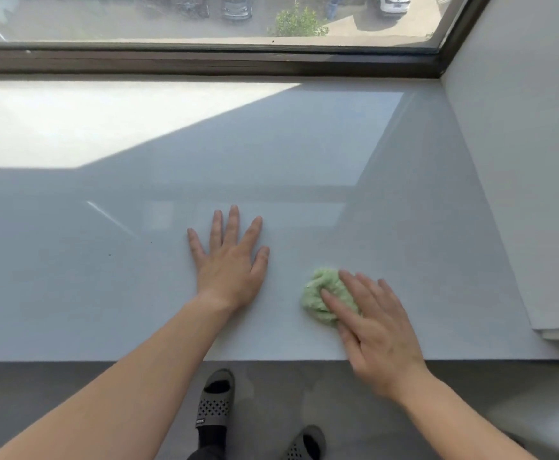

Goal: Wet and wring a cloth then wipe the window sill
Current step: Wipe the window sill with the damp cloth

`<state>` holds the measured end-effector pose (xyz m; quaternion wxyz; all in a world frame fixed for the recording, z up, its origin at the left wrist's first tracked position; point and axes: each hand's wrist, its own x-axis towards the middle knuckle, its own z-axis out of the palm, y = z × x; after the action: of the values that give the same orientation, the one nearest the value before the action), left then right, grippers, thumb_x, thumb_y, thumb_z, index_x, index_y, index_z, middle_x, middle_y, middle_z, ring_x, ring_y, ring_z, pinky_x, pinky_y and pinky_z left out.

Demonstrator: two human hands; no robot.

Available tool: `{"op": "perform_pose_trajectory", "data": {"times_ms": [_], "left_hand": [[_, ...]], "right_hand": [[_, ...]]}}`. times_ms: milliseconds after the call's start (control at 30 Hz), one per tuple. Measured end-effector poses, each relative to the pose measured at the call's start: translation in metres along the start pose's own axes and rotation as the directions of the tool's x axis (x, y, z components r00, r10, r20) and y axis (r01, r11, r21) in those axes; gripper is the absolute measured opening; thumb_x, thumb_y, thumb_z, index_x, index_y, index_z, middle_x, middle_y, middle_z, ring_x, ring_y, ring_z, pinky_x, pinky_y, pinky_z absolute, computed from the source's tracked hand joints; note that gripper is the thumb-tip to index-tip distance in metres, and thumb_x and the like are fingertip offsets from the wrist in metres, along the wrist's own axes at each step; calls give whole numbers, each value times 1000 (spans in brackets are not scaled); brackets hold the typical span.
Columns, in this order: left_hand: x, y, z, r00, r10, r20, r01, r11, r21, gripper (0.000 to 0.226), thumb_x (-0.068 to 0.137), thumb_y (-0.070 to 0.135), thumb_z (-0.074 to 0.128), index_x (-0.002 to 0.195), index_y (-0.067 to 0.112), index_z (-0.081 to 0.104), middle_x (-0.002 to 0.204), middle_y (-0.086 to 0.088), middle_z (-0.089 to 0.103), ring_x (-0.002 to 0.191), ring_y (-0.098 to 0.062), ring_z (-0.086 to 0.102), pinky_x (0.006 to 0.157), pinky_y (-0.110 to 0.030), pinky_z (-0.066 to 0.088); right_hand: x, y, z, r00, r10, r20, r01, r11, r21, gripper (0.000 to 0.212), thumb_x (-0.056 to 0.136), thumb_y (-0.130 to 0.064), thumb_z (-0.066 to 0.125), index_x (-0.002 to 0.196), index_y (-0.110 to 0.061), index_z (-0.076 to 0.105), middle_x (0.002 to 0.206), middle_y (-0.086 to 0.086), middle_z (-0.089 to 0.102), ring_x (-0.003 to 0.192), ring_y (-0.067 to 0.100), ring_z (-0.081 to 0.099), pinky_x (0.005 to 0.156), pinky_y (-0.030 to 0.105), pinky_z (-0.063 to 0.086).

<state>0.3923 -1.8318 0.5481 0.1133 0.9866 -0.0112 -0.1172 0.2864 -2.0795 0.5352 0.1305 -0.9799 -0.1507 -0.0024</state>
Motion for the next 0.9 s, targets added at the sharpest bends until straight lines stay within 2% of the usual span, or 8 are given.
{"op": "perform_pose_trajectory", "data": {"times_ms": [133, 200, 300, 433, 500, 633, 800, 900], "left_hand": [[2, 3, -3, 1000, -14, 7, 14, 1000, -23, 58, 99, 50, 31, 154, 42, 15, 166, 4, -10, 150, -19, -20, 113, -64, -16], [7, 4, -6, 1000, -20, 10, 20, 998, -60, 57, 96, 48, 39, 151, 41, 24, 166, 0, -3, 151, -20, -16, 113, -65, -14], [22, 7, -11, 1000, 23, -17, -24, 998, -57, 57, 94, 48, 46, 147, 38, 32, 165, -8, 8, 152, -24, -9, 115, -62, -15], [62, 9, -18, 995, 91, -27, -91, 996, 11, 63, 96, 53, 38, 154, 36, 22, 167, -7, 0, 152, -24, -11, 117, -57, -15], [81, 11, -21, 995, 101, 3, -101, 994, 37, 65, 96, 57, 33, 156, 36, 15, 167, -7, -6, 151, -25, -15, 117, -57, -13], [104, 14, -22, 992, 121, 30, -124, 988, 92, 75, 90, 70, 25, 156, 39, 6, 166, -5, -12, 150, -26, -21, 115, -62, -12], [115, 13, -22, 990, 140, 13, -141, 986, 89, 79, 85, 71, 19, 155, 39, 8, 166, -5, -10, 150, -26, -20, 115, -62, -13], [132, 15, -27, 989, 150, 10, -150, 986, 75, 73, 91, 66, 23, 156, 36, 9, 166, -7, -10, 150, -26, -19, 116, -60, -13]], "right_hand": [[57, 36, -11, 899, 432, -74, -433, 901, 2, 52, 94, -32, 38, 146, -31, 44, 157, 8, 32, 140, 35, 32, 114, 57, 24], [75, 22, -5, 829, 550, -99, -555, 832, -27, 53, 96, -31, 39, 149, -31, 38, 160, 5, 25, 143, 33, 25, 118, 53, 17], [78, -8, 4, 904, 422, -67, -425, 904, -36, 54, 95, -34, 34, 150, -34, 36, 161, 4, 24, 145, 31, 23, 119, 50, 13], [95, 22, -7, 985, 152, 79, -150, 988, -29, 54, 95, -37, 31, 148, -42, 33, 162, -2, 24, 147, 26, 20, 120, 46, 6], [128, 47, -12, 968, 246, 43, -245, 969, -41, 53, 96, -38, 31, 148, -43, 33, 162, -1, 22, 147, 27, 20, 121, 46, 5], [204, 50, -12, 839, 543, -37, -544, 838, -32, 52, 101, -38, 32, 153, -41, 25, 164, -1, 11, 148, 27, 12, 121, 47, 3], [218, 39, -8, 966, 250, 69, -247, 967, -54, 52, 101, -41, 31, 151, -46, 22, 165, -4, 8, 149, 25, 9, 121, 45, -1], [239, 69, -16, 974, 210, 81, -207, 977, -44, 51, 100, -42, 28, 151, -46, 23, 165, -5, 10, 149, 24, 11, 122, 43, -1]]}}
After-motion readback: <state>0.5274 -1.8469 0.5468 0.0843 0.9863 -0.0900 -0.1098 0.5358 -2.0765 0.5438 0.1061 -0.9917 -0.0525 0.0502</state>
